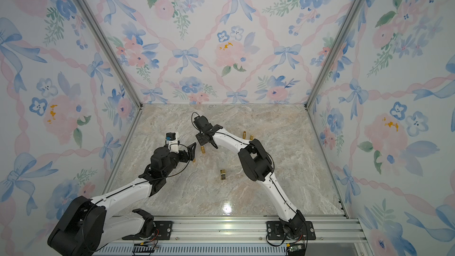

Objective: Open the lipstick cap
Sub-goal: Place the lipstick at the center of the board.

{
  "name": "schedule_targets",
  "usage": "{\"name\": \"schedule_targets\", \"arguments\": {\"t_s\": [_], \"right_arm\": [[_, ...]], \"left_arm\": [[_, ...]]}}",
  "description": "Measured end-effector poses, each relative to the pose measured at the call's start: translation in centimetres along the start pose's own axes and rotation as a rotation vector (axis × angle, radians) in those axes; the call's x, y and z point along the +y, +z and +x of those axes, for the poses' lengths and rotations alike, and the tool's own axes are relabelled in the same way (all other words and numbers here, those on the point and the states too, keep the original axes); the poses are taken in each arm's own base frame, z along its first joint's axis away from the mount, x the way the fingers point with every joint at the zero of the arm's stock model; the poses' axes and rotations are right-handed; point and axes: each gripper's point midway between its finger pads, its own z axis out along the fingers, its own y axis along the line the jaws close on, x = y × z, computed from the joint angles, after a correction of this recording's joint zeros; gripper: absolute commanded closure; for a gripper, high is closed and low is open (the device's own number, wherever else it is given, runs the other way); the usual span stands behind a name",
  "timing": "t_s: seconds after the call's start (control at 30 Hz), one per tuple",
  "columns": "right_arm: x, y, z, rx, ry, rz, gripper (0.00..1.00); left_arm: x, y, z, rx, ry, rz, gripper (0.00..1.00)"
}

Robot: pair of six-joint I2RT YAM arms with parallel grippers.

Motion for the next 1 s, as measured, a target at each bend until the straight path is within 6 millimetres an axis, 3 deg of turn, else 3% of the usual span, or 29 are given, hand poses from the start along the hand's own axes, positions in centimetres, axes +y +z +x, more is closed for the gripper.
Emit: {"name": "schedule_targets", "arguments": {"t_s": [0.3,0.6,1.0], "right_arm": [[0.2,0.4,0.2,0.002,0.004,-0.008,0.76],[0.2,0.4,0.2,0.005,0.002,-0.009,0.67],[0.2,-1.7,-3.4,-0.061,0.003,-0.017,0.55]], "left_arm": [[0.0,0.0,0.0,0.000,0.000,0.000,0.02],[0.1,0.0,0.0,0.000,0.000,-0.002,0.02],[0.1,0.0,0.0,0.000,0.000,-0.002,0.02]]}}
